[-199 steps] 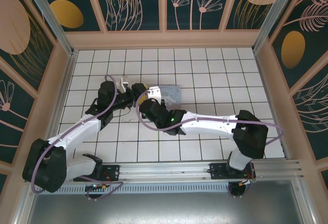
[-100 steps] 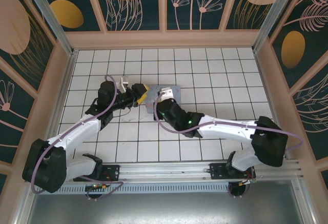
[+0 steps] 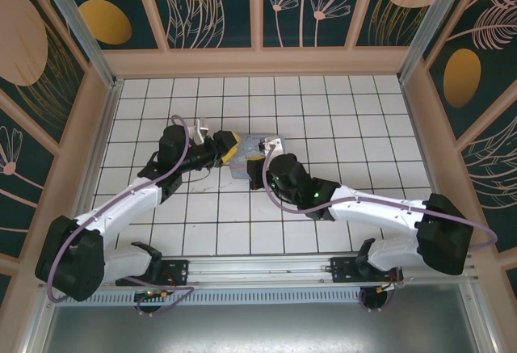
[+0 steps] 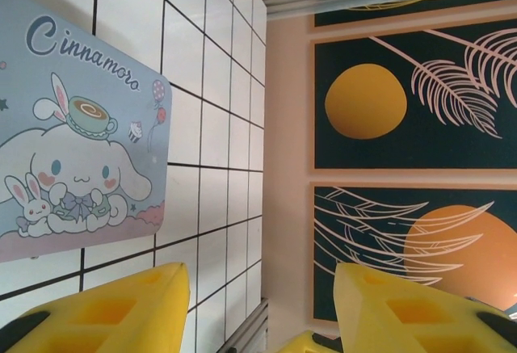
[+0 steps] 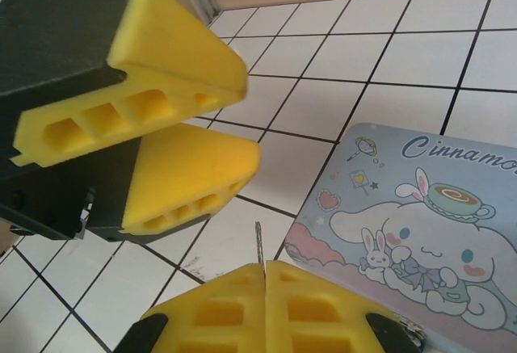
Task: Unlock the padlock with the key
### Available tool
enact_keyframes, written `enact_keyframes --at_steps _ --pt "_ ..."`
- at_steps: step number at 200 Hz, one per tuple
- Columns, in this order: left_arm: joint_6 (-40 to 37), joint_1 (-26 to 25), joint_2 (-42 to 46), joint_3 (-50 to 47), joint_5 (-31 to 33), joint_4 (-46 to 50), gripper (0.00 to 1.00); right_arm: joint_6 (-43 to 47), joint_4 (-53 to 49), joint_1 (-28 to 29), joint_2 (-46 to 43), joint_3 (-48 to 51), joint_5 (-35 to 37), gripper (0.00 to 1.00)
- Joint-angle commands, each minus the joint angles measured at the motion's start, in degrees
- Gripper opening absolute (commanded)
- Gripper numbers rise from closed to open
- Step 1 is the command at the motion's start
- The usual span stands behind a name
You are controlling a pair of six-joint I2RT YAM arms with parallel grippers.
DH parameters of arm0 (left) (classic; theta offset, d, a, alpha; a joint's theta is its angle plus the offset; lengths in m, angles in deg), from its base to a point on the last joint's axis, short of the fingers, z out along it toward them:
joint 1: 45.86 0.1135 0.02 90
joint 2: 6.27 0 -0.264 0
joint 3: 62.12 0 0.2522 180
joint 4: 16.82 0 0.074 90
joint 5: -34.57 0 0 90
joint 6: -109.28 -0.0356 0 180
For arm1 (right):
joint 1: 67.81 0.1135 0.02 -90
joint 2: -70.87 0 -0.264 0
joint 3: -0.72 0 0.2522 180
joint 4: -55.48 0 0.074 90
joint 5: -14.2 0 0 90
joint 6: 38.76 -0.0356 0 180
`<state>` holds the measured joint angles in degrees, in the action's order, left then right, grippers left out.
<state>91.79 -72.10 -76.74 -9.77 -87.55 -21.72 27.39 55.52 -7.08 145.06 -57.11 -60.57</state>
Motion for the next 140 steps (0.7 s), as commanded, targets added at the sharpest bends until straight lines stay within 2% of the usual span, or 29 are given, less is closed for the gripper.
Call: enact_keyframes --at_steps 1,84,140 --pt "-0.2 -0.8 -0.9 1.8 0.7 -0.7 0.51 1.0 2.1 -0.4 0.7 -0.5 -1.1 0.0" --pt "0.4 -2.7 -2.5 1.2 1.1 -2.4 0.44 0.7 1.5 -0.4 3.7 -2.9 -0.1 0.0" --pt "0.1 -3.0 -2.9 0.3 1.4 -2.4 0.48 0.7 0.9 -0.7 3.9 -3.6 0.5 0.0"
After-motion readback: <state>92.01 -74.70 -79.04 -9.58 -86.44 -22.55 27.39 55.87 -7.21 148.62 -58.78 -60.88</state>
